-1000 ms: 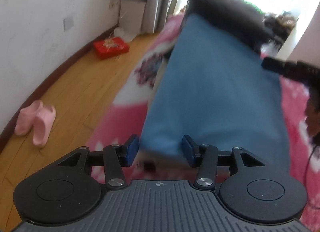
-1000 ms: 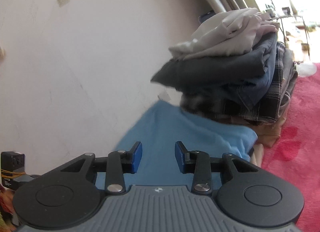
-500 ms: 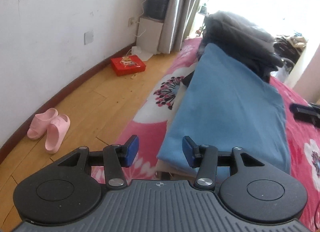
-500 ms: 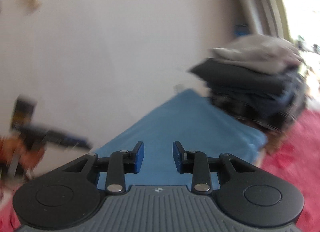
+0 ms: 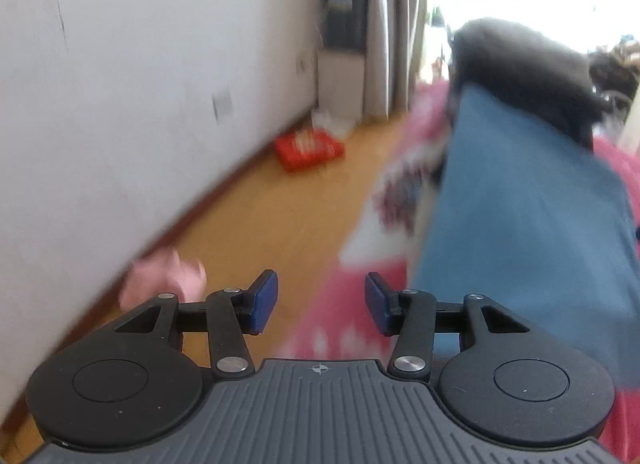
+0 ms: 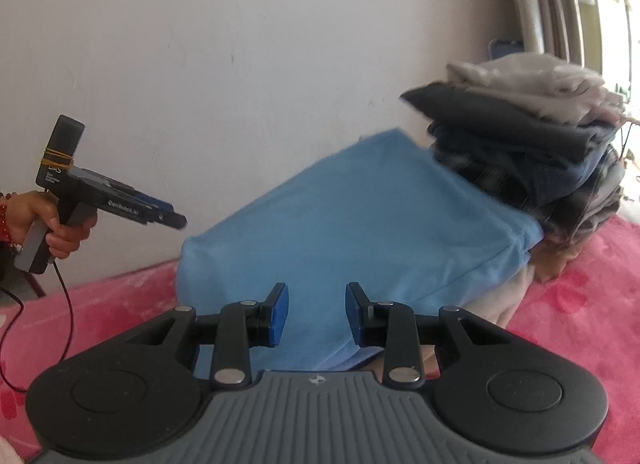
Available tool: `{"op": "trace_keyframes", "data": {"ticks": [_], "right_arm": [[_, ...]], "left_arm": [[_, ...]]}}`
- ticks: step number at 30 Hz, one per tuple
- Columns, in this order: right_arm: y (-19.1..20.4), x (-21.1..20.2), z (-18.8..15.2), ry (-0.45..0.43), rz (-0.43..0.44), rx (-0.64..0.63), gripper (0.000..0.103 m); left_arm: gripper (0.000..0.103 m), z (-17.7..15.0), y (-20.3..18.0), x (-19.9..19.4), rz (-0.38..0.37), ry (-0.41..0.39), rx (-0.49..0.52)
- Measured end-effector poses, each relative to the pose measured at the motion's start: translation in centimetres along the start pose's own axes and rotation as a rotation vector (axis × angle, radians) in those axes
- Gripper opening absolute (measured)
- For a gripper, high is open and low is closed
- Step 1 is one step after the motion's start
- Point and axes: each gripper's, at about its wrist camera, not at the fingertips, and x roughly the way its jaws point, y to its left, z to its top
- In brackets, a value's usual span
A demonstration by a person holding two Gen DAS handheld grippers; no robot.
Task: Fold clothes
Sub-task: 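Open both grippers and release the blue shirt on the stack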
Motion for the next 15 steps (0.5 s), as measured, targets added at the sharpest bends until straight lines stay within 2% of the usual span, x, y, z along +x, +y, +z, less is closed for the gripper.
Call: {"op": "trace_keyframes", "data": {"ticks": [2,6,9,11,15], "right_arm": [[-0.5,-0.3,0.4,-0.036,-0.020,0.014,0.034],[-2.1,0.0,2.0,-0.113,-0.108,0.060,0.034],[-3.7,0.7,3.0,-0.154,-0.162,0.137,0.034],[-4.9,1.6,3.3,-0.161,-0.173,0.177,0.034],[-7.4,3.6,3.0,-0.137,-0.194,0.252,0.034]], "left_arm": [[0.048,2.5,-1.4,0.6,-0.035,-0.063,0.017],[0.048,7.4,-8.0,4.0,-0.186,-0.144,0.102],[0.048,9.8,-13.1,7.8,-0.269,-0.131,0.165],[0.048,10.6,-15.5,10.2,-0.263,-0.118,0.188],[0.049,10.6,-15.8,14.8,-0.228,-0.045,0.123]]}}
